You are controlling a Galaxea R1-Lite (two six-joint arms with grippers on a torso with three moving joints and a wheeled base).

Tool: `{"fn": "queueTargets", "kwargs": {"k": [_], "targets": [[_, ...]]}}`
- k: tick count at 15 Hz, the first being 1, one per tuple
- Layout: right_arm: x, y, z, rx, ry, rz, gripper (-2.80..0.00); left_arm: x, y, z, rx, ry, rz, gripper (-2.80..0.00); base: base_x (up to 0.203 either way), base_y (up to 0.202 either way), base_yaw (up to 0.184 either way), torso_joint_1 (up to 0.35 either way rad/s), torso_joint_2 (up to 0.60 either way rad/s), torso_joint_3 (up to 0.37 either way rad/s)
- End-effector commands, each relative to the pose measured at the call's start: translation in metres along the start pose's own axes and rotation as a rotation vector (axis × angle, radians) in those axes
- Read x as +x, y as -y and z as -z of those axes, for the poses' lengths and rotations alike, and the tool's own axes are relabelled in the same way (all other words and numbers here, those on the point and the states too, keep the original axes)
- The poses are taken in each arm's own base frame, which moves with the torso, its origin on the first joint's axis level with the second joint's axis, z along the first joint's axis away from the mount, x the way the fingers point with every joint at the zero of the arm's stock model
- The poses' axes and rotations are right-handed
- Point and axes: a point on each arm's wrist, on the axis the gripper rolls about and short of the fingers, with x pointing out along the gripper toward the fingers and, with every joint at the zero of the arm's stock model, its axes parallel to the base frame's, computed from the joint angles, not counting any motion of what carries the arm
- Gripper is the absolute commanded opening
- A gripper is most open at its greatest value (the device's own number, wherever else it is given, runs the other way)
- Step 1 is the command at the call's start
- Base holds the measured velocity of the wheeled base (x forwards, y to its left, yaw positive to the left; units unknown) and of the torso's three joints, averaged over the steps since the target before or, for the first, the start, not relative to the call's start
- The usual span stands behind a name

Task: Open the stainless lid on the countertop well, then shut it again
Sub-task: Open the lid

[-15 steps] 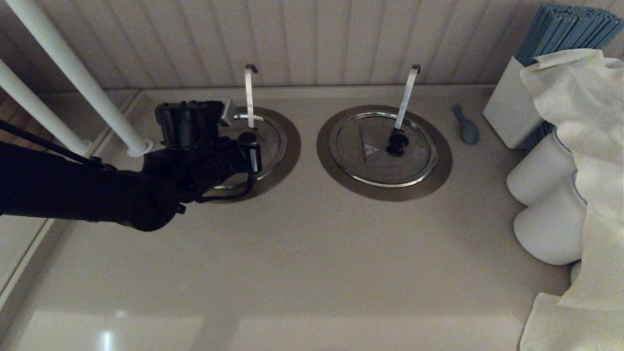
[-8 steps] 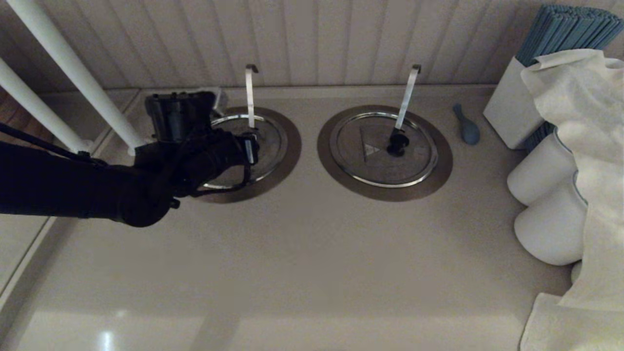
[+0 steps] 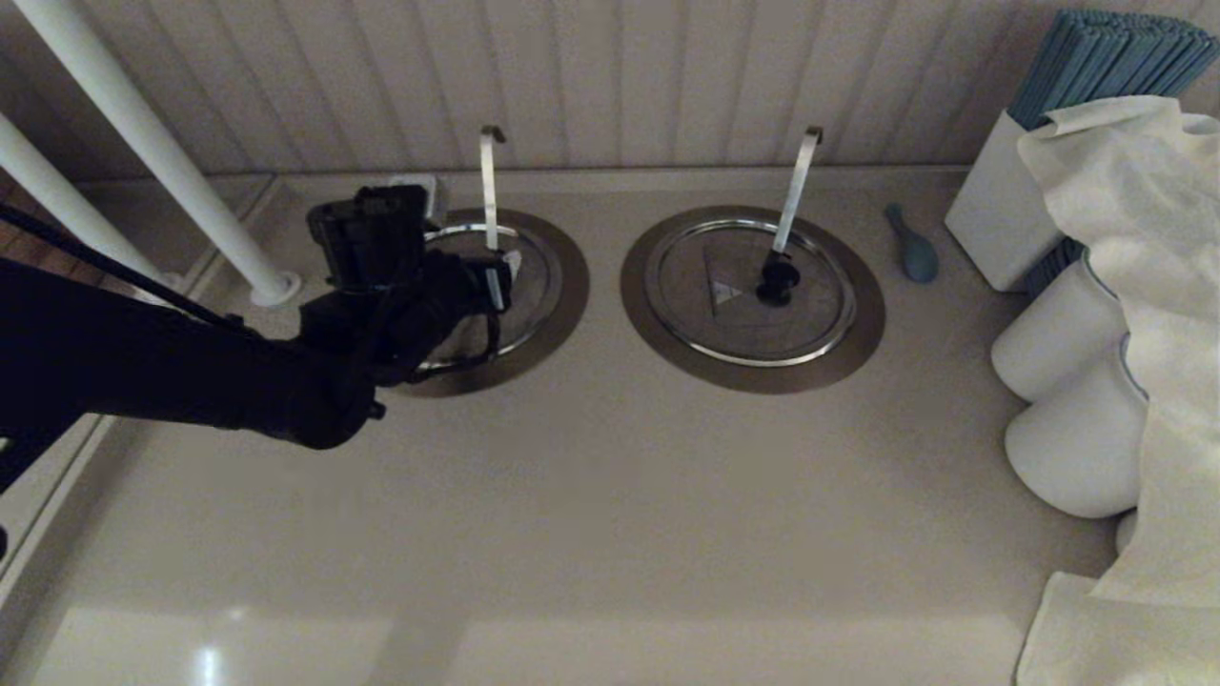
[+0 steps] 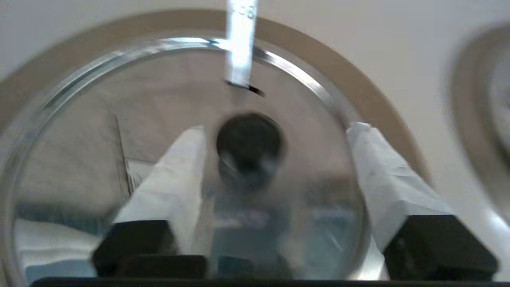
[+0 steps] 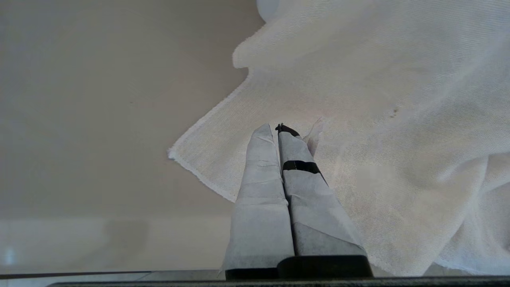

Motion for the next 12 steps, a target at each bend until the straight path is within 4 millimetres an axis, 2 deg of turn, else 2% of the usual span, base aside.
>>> {"fn": "queueTargets", "kwargs": {"k": [1,3,12], "targets": [[0.0,0.0,0.0,0.001,-0.001,0.0,-2.8,0.016,-0.002,0.021,0.004,-0.015,-0.032,0.0,0.0,0.0,0.0,0.0,0.0,0.0],[0.0,0.0,0.0,0.001,-0.002,0.0,-2.8,0.015,-0.004,0.017,0.002,-0.001,-0.039,0.0,0.0,0.0,0.0,0.0,0.0,0.0],[0.0,0.0,0.0,0.0,-0.001,0.0,-2.8,0.023,-0.008,0.029,0.018,0.009,-0.051,0.0,0.0,0.0,0.0,0.0,0.0,0.0]]}}
